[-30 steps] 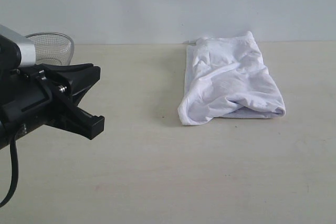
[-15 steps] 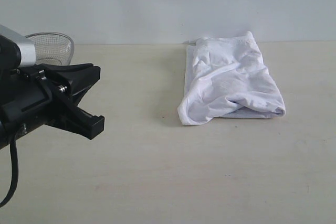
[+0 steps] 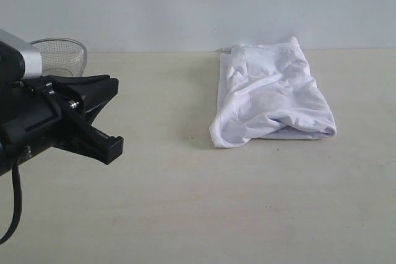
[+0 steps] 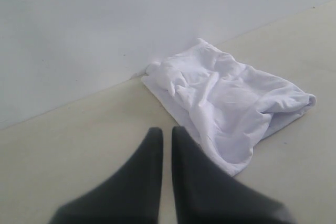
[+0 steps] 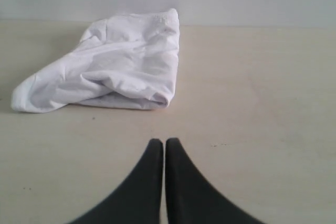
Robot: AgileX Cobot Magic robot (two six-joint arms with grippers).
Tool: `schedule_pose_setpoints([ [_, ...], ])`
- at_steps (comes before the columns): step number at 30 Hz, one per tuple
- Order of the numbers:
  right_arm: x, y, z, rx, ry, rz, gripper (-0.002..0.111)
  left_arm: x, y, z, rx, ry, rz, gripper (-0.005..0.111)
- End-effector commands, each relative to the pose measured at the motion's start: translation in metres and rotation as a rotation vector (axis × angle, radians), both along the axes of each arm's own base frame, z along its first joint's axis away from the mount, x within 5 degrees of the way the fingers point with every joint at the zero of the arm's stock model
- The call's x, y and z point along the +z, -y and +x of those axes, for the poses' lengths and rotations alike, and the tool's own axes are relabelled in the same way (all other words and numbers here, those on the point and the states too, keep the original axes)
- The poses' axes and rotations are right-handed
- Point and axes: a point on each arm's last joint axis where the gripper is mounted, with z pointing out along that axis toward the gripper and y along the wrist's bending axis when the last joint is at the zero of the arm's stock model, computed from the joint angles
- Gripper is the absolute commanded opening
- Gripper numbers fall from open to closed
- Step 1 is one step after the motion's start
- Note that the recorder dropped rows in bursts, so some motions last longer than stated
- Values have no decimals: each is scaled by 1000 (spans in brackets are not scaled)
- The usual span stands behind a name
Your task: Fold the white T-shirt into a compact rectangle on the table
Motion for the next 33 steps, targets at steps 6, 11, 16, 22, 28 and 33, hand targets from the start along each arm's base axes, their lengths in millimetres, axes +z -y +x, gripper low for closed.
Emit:
schedule_pose_setpoints([
  [6, -2, 0, -1, 0, -16, -9, 0, 1, 0, -1, 0, 12, -5, 4],
  [11, -2, 0, -1, 0, -16, -9, 0, 1, 0, -1, 0, 12, -5, 4],
  [16, -2, 0, -1, 0, -16, -9, 0, 1, 0, -1, 0, 12, -5, 4],
  [22, -2, 0, -1, -1, -16, -5, 0, 0, 0, -1, -1, 13, -3, 4],
  [28, -2, 0, -1, -1, -16, -5, 0, 1, 0, -1, -66, 178, 289, 4],
  [33, -2, 0, -1, -1, -16, -4, 0, 18, -7, -8, -61, 259, 285, 4],
])
